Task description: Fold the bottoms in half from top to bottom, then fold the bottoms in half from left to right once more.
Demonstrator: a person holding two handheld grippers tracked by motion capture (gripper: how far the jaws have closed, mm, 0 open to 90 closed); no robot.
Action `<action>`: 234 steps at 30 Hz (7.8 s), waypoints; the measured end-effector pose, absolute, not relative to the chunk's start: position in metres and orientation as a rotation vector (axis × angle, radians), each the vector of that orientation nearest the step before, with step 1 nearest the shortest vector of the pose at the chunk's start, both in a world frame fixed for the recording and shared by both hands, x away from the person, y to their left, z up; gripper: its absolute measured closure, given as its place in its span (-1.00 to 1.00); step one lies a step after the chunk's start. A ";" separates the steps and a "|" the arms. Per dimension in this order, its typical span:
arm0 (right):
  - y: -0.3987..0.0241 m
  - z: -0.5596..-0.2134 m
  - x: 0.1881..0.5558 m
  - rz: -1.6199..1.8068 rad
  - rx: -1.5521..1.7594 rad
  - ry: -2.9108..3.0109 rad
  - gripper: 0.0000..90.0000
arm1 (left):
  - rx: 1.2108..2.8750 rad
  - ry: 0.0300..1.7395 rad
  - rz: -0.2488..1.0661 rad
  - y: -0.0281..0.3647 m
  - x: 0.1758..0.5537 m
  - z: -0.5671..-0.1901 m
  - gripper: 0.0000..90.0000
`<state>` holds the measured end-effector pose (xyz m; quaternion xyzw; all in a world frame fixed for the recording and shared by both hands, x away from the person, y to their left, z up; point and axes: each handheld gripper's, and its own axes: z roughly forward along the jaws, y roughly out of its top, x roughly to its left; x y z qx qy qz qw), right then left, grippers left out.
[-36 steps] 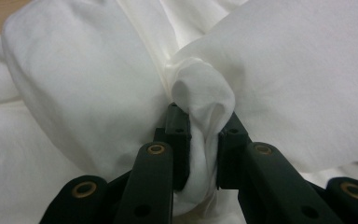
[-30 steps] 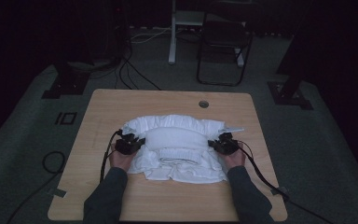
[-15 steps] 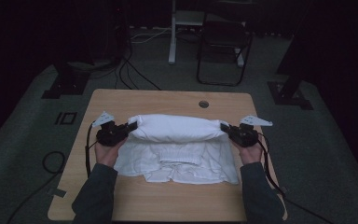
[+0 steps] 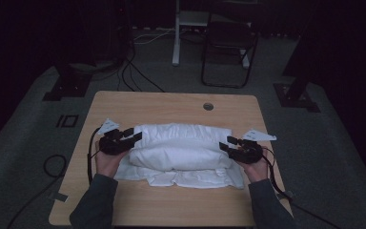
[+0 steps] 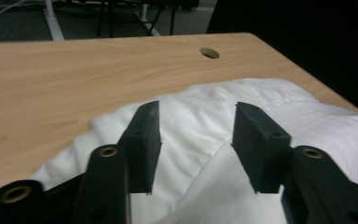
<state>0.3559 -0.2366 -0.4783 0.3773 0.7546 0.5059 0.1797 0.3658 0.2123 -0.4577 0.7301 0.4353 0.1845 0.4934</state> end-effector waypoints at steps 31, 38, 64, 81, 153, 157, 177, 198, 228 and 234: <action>-0.185 -0.566 0.321 1.074 1.048 2.329 0.42 | 2.086 1.044 0.503 0.166 0.318 -0.558 0.55; -0.185 -0.565 0.308 1.102 1.074 2.376 0.42 | 2.066 1.077 0.467 0.171 0.304 -0.557 0.55; -0.188 -0.570 0.310 1.235 1.027 2.396 0.21 | 1.877 1.432 0.555 0.223 0.351 -0.550 -0.83; -0.189 -0.571 0.310 1.248 1.019 2.401 0.19 | 1.864 1.541 0.564 0.231 0.357 -0.561 -1.00; -0.088 -0.552 0.374 1.126 0.984 2.404 0.91 | 1.651 1.277 0.345 0.233 0.344 -0.507 0.79; -0.084 -0.555 0.374 1.106 0.983 2.392 0.93 | 1.669 1.229 0.378 0.223 0.346 -0.493 0.79; -0.082 -0.545 0.345 1.130 0.862 2.536 0.55 | 1.653 1.222 0.428 0.224 0.349 -0.478 0.80; -0.095 -0.547 0.356 1.130 0.913 2.442 0.25 | 1.633 1.149 0.460 0.215 0.338 -0.456 0.80; -0.105 -0.559 0.374 1.145 0.998 2.450 0.16 | 1.698 0.986 0.425 0.161 0.337 -0.427 0.79; -0.116 -0.545 0.368 1.295 0.961 2.450 0.09 | 1.761 0.941 0.395 0.129 0.341 -0.436 0.79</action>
